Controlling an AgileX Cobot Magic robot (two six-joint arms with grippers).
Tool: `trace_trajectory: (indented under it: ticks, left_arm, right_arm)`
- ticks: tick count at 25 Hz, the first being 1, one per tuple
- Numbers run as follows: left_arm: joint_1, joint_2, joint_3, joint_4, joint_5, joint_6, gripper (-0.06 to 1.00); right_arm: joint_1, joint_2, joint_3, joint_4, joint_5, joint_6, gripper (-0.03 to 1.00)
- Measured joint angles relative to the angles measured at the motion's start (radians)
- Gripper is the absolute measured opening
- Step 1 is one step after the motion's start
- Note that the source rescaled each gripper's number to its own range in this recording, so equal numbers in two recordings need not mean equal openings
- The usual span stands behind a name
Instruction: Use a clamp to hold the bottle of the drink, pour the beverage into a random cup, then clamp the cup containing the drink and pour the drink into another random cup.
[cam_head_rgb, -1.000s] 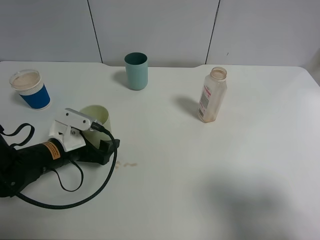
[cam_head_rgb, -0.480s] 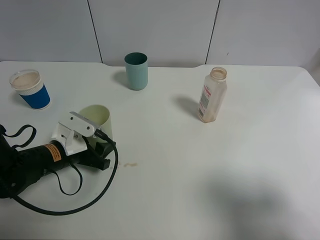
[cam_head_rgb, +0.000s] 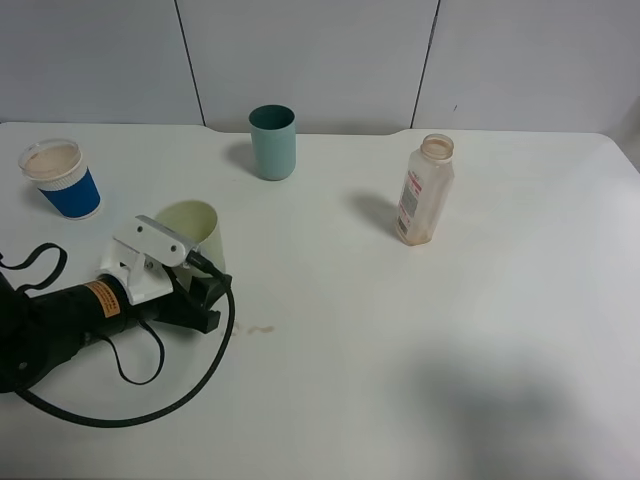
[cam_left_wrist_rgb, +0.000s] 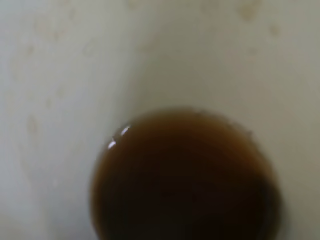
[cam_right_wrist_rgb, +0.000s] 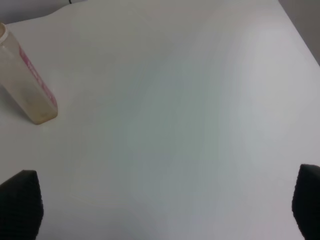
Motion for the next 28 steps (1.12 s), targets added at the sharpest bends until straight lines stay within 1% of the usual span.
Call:
trace_trajectory:
  ticks: [8,16,20,22,25,28]
  left_arm:
    - [0.000,-0.052,0.005,-0.051,0.001,0.000,0.01]
    - [0.000,-0.110,0.081,-0.162,0.002,0.002,0.01]
    - [0.000,-0.141,0.100,-0.200,0.001,0.003,0.01]
    - [0.003,-0.144,0.103,-0.203,0.001,0.003,0.01]
    - [0.058,-0.144,0.115,-0.188,0.001,0.003,0.01]
    - [0.139,-0.144,0.117,-0.145,0.001,0.003,0.01]
  right_arm:
    - [0.000,0.000,0.000,0.000,0.000,0.000,1.00]
    - [0.000,0.000,0.000,0.000,0.000,0.000,1.00]
    - [0.000,0.000,0.000,0.000,0.000,0.000,1.00]
    - [0.000,0.000,0.000,0.000,0.000,0.000,1.00]
    - [0.000,0.000,0.000,0.000,0.000,0.000,1.00]
    - [0.000,0.000,0.000,0.000,0.000,0.000,1.00]
